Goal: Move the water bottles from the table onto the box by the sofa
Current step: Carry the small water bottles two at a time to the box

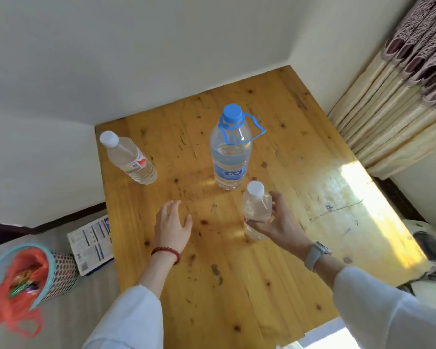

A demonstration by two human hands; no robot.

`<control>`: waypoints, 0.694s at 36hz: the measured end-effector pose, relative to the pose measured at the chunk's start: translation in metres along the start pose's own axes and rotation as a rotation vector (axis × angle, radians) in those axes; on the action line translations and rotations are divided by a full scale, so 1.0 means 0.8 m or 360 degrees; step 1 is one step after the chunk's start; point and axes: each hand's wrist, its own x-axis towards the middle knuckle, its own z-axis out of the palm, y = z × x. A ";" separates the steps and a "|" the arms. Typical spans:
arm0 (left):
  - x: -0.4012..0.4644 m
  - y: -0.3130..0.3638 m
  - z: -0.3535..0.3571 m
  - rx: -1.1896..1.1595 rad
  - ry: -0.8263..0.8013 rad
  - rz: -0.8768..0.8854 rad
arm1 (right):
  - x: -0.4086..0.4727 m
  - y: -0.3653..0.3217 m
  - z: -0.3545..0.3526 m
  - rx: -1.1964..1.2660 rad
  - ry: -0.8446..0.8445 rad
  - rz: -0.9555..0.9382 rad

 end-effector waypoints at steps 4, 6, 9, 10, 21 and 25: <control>0.018 -0.034 -0.046 -0.0117 0.0229 -0.0115 | -0.005 -0.038 0.053 -0.0018 -0.0157 -0.0074; 0.032 -0.051 -0.070 -0.0210 0.0374 -0.0168 | -0.002 -0.057 0.080 0.0035 -0.0181 -0.0064; 0.063 -0.074 -0.098 -0.0418 0.0433 -0.0187 | 0.003 -0.082 0.119 0.0094 -0.0141 -0.0076; 0.074 -0.080 -0.106 -0.0518 0.0394 -0.0180 | 0.004 -0.090 0.130 0.0110 -0.0117 -0.0069; 0.179 -0.096 -0.123 -0.1070 -0.0023 0.0133 | 0.000 -0.114 0.177 0.0231 0.0090 0.0090; 0.159 -0.090 -0.112 -0.0932 0.0168 0.0166 | -0.015 -0.106 0.166 0.0155 0.0171 0.0113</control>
